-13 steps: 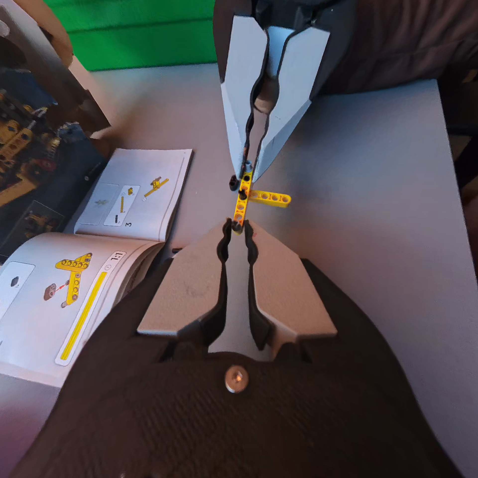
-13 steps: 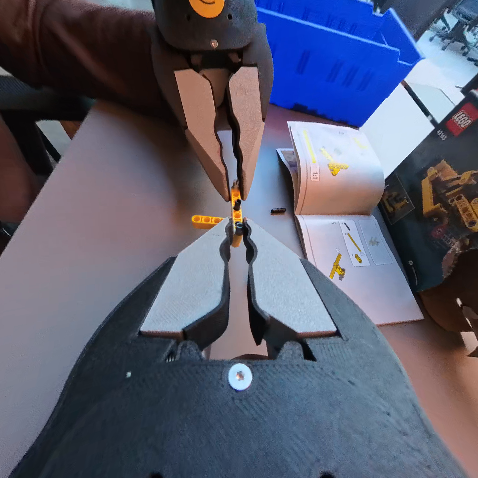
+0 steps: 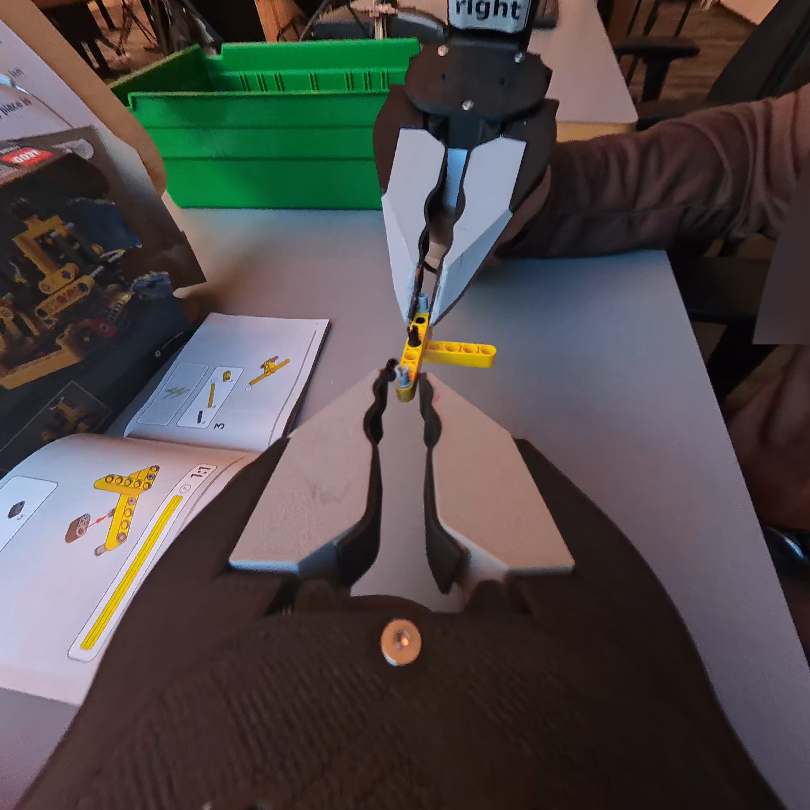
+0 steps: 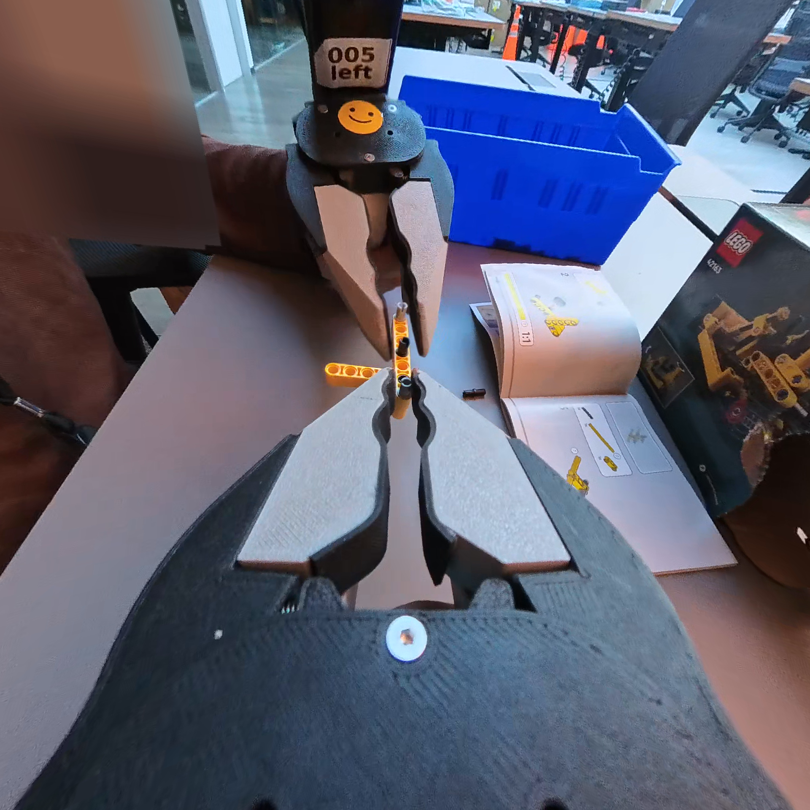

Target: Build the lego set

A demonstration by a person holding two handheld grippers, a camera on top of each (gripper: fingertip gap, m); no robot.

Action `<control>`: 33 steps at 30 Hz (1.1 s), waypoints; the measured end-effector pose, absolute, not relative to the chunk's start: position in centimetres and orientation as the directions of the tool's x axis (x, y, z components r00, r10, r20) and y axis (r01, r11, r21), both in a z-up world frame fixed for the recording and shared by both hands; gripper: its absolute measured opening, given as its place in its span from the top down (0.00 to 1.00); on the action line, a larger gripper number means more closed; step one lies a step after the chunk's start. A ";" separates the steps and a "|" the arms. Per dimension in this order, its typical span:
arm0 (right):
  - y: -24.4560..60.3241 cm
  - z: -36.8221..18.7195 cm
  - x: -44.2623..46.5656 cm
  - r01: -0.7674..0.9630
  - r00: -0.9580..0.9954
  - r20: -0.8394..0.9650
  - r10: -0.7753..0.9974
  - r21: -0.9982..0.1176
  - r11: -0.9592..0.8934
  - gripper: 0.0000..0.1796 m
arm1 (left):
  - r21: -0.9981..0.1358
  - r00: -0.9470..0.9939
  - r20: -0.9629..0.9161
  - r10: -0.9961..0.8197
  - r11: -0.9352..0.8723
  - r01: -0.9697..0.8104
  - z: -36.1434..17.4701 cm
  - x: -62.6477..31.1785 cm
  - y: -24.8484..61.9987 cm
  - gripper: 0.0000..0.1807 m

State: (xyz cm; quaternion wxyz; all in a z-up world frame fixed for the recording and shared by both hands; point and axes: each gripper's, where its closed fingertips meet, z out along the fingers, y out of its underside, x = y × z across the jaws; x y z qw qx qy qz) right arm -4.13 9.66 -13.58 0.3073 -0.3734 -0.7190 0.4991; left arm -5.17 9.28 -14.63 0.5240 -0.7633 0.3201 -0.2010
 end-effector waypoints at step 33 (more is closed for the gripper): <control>8.8 -12.9 -3.5 0.185 -0.584 0.055 0.810 -0.963 0.198 0.98 | -0.968 0.653 0.017 -0.757 -0.176 -0.178 -12.9 -3.6 8.5 0.97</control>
